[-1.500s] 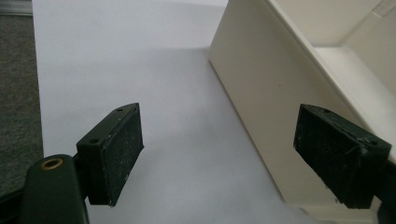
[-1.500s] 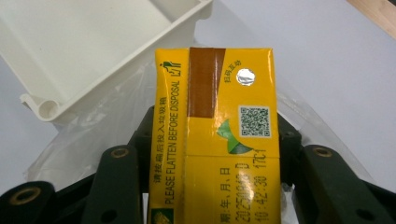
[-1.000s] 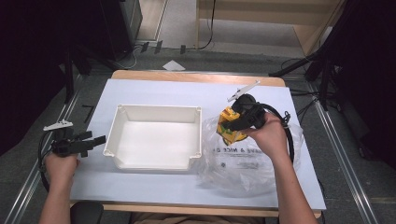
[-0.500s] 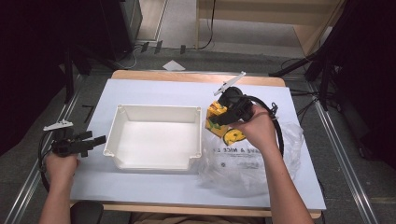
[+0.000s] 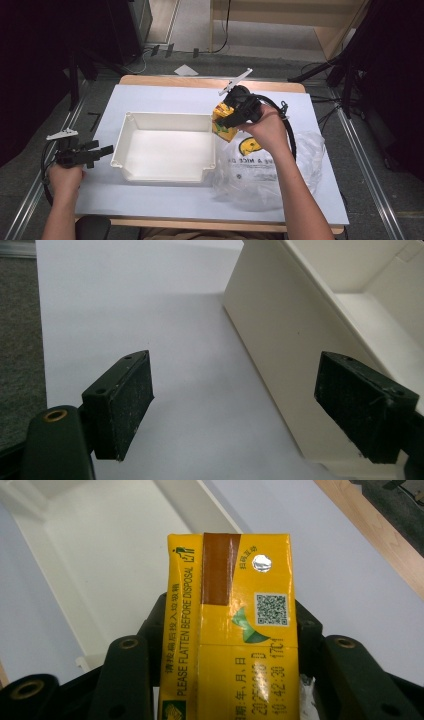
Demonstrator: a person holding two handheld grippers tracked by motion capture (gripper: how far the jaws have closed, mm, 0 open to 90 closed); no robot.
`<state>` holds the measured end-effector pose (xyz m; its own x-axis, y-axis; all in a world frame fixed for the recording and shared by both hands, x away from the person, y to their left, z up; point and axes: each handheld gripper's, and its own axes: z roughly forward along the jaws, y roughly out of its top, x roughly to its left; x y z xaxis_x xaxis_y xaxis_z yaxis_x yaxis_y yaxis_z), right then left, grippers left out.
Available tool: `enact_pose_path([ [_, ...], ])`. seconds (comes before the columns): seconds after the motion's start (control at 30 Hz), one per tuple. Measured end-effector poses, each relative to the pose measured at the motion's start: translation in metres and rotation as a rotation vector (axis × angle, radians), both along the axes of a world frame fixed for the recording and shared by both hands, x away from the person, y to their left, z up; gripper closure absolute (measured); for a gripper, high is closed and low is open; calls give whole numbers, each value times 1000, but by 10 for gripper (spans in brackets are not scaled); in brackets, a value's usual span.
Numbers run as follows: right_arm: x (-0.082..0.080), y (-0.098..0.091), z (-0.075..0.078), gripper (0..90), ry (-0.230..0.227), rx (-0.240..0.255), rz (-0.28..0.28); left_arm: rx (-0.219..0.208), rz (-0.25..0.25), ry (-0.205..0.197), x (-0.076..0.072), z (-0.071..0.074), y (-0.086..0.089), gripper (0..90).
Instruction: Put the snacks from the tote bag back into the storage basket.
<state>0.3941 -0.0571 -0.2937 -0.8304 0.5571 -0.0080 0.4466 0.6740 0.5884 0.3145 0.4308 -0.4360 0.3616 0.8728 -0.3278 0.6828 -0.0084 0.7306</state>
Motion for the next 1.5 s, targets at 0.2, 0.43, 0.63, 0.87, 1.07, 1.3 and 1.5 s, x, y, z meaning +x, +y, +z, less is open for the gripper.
enact_pose_path([
  [0.2, 3, 7, 3, 528, -2, 0, 13, -1, 2, 0, 0, 0, 0, 168],
  [0.43, 7, 22, 11, 528, -6, -5, 35, -2, 2, -1, 0, 0, 0, 168],
  [0.63, 12, 33, 16, 528, -10, -3, 58, -3, 1, -1, 0, 0, 1, 168],
  [0.87, 20, 49, 11, 529, 9, -4, 77, -4, 0, -1, 0, 0, 1, 168],
  [1.07, 25, 59, 2, 529, 17, -12, 82, -7, -1, -2, 0, 0, 1, 168],
  [1.3, 29, 76, -11, 529, 39, -27, 99, -6, -2, -1, 0, -1, 1, 168],
  [1.5, 32, 86, -24, 529, 54, -21, 109, -9, 0, -2, 0, 0, 2, 168],
])
